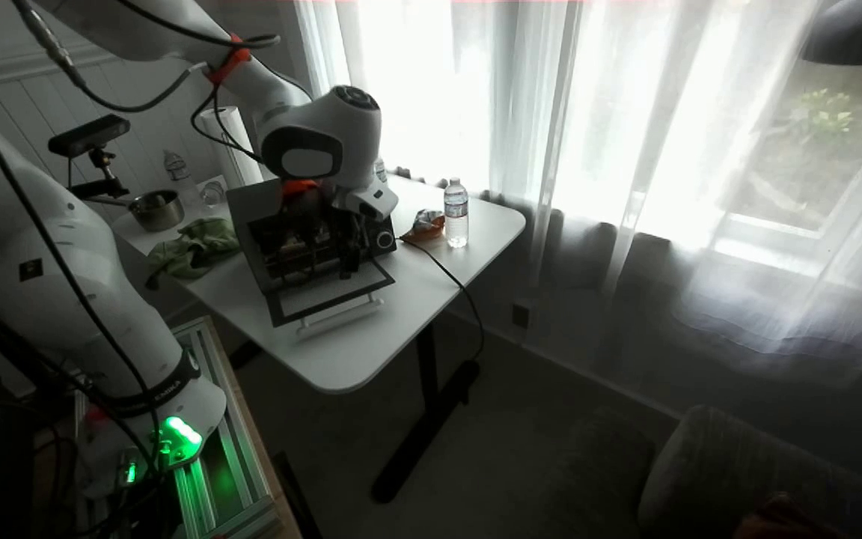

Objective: Open the oven door

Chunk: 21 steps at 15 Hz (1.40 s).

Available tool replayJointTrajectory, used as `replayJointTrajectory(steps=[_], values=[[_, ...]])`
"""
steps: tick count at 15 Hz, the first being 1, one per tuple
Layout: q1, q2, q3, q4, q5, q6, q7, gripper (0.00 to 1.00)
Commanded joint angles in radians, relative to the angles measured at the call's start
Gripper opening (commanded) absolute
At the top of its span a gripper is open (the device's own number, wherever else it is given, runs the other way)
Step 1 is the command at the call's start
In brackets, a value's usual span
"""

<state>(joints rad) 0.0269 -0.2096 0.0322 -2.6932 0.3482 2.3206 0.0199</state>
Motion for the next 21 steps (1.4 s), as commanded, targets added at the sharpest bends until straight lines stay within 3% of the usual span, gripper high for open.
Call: replayJointTrajectory(steps=[1,7,12,13,21], values=[[0.015,-0.183,0.081,-0.001,-0.139,-0.127,0.25,1.0],[0.041,-0.371,0.189,0.064,-0.237,-0.355,0.428,1.0],[0.049,-0.541,0.177,0.035,-0.263,-0.432,0.365,1.0],[0.041,-0.442,0.191,0.077,-0.239,-0.408,0.393,1.0],[0.039,-0.516,0.188,0.05,-0.244,-0.426,0.371,1.0]])
